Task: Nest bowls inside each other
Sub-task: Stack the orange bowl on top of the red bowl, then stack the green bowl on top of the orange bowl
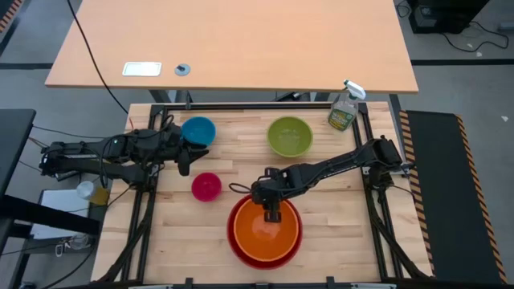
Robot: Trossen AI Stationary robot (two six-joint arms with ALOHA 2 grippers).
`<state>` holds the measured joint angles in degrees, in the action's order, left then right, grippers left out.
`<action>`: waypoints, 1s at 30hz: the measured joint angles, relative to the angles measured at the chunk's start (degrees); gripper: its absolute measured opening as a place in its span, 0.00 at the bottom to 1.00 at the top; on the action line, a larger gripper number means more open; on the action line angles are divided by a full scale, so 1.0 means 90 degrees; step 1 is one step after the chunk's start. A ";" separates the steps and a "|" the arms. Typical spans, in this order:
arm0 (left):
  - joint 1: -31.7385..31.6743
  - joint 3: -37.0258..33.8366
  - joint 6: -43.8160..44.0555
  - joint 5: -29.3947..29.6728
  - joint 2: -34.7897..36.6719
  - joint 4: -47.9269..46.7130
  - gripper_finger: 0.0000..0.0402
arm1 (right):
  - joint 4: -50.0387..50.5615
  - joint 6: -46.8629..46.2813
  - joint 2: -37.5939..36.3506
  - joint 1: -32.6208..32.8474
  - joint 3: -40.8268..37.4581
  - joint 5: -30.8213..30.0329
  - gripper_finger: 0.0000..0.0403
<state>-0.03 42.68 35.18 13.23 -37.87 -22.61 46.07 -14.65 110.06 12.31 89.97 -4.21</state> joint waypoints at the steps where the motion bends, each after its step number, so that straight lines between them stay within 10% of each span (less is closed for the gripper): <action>1: 0.0000 0.0000 0.0000 -0.0002 0.0000 0.0002 0.36 | 0.0060 -0.0119 -0.0040 -0.0013 0.0000 0.0039 0.45; 16: 0.0000 0.0000 -0.0075 -0.0001 0.0000 0.0005 0.36 | 0.0484 -0.0875 -0.0742 -0.0223 0.0003 0.0265 0.68; 30: 0.0002 0.0000 -0.0022 -0.0119 0.0000 -0.0030 0.36 | 0.1013 -0.2640 -0.2318 -0.0784 -0.1065 -0.0707 0.66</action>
<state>-0.01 42.68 34.98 12.17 -37.87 -22.88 55.19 -38.41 89.20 5.25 80.39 -10.57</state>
